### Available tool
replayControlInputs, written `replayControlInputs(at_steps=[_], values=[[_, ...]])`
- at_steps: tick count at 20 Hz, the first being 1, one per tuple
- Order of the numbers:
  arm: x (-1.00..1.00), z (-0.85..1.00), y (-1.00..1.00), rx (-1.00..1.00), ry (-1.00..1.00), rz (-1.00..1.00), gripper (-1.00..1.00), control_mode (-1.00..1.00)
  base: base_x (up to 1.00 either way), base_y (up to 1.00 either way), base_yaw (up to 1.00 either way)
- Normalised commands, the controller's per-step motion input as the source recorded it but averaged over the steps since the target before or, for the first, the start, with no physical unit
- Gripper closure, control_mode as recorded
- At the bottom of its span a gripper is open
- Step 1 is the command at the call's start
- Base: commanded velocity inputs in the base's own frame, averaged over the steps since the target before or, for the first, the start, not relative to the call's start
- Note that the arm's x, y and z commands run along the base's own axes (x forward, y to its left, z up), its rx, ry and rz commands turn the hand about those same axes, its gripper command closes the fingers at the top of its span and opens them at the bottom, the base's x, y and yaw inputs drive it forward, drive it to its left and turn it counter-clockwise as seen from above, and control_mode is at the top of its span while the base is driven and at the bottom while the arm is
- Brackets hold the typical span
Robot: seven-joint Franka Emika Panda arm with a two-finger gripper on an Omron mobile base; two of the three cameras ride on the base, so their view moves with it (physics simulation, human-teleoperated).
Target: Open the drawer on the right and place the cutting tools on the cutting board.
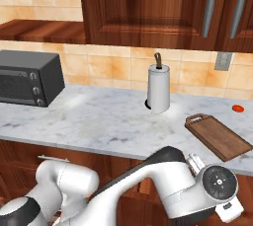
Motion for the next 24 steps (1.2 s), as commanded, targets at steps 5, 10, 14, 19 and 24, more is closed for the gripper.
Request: replayControlInputs(at_steps=[5,10,14,19,24], values=[[0.37,0.00,0.00,0.00,0.20,0.09,-1.00,-1.00,0.00,0.00,0.00],[0.42,0.00,0.00,0.00,0.25,0.14,-1.00,-1.00,0.00,0.00,0.00],[0.11,-0.08,0.00,0.00,0.13,0.02,-1.00,-1.00,0.00,0.00,0.00],[0.01,-0.32,0.00,0.00,0.09,-0.28,-1.00,-1.00,0.00,0.00,0.00],[0.15,-0.20,0.00,0.02,0.03,-0.37,-1.00,-1.00,0.00,0.00,0.00]])
